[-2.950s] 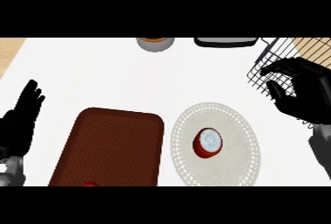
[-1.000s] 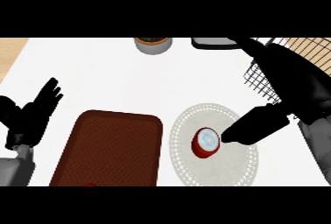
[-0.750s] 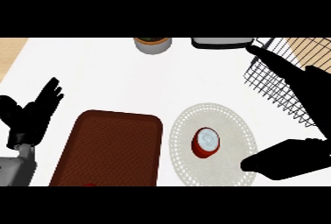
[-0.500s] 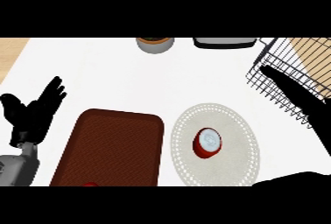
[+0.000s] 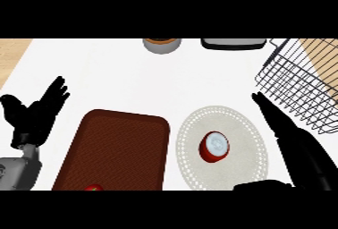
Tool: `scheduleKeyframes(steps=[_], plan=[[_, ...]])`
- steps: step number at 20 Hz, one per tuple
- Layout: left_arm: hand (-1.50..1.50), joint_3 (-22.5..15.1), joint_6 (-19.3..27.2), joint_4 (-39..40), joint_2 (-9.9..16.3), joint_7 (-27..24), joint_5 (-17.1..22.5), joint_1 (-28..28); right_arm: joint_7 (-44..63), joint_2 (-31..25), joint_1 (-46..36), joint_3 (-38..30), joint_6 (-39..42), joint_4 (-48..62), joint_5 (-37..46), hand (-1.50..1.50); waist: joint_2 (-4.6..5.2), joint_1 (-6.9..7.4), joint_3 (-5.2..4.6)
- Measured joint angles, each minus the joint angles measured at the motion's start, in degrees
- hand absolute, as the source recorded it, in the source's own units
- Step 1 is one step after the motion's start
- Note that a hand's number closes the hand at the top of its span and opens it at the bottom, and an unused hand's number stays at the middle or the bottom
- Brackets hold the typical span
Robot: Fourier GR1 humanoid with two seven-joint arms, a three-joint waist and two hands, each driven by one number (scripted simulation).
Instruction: Pick the can from the placemat and place it in the basket
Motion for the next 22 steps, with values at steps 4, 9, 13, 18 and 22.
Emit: scheduleKeyframes(steps=[4,9,13,18,22], plan=[[0.0,0.18,-0.15,0.91,-0.85,0.09,-0.91,-0.84,-5.23,5.54,2.87,2.91,-6.14,5.37,6.6,-1.5,0.08,0.14,0.01],[0.0,1.07,-1.01,1.01,-1.44,-0.14,-1.89,-0.77,-11.71,10.71,3.45,2.8,-10.17,15.69,9.37,-1.5,0.1,0.34,0.0],[0.0,1.74,-1.28,0.45,-1.98,1.3,-2.78,-1.45,-13.87,13.22,3.7,2.63,-9.32,21.34,10.18,-1.5,0.09,0.34,-0.01],[0.0,2.86,-2.49,-0.24,-2.94,0.9,-3.49,-0.37,-16.57,14.86,4.12,1.3,-7.25,26.59,10.83,-1.5,0.07,0.34,0.0],[0.0,4.63,-3.97,0.03,-2.97,2.27,-3.93,-1.59,-16.96,16.49,4.31,0.22,-5.05,26.81,12.49,-1.5,0.05,0.25,-0.01]])
